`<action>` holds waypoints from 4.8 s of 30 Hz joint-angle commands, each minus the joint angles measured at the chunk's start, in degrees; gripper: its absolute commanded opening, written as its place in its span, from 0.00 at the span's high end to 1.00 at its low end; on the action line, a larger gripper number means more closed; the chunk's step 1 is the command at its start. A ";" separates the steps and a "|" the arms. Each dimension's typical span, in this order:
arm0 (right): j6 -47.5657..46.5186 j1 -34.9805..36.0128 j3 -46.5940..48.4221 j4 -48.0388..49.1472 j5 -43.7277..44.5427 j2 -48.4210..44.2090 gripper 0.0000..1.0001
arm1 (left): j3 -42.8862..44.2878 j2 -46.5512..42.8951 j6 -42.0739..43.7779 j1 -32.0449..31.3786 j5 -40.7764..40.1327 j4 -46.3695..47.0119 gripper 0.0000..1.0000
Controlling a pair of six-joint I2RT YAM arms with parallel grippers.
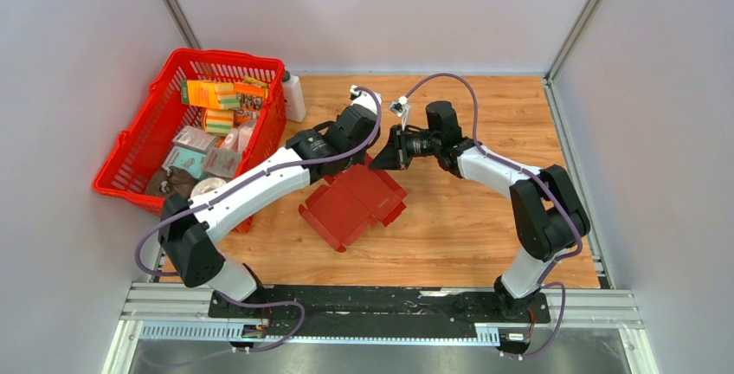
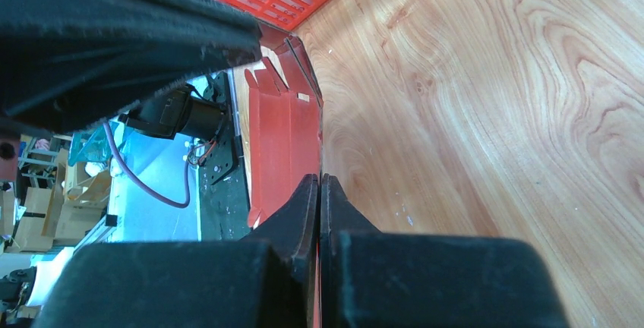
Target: Fold the paper box
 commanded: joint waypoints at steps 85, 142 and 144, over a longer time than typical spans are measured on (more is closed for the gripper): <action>2.34 0.68 -1.60 7.80 -2.47 -2.75 1.00 | -38.48 -26.66 -16.77 7.82 21.00 21.46 0.96; 34.01 7.88 -0.27 -26.08 49.57 -21.19 0.21 | -39.25 -16.73 -10.34 2.54 4.93 44.03 1.00; 41.14 9.02 -3.44 -23.77 49.30 -22.96 0.20 | -41.01 -17.34 -11.05 2.54 5.01 48.87 1.00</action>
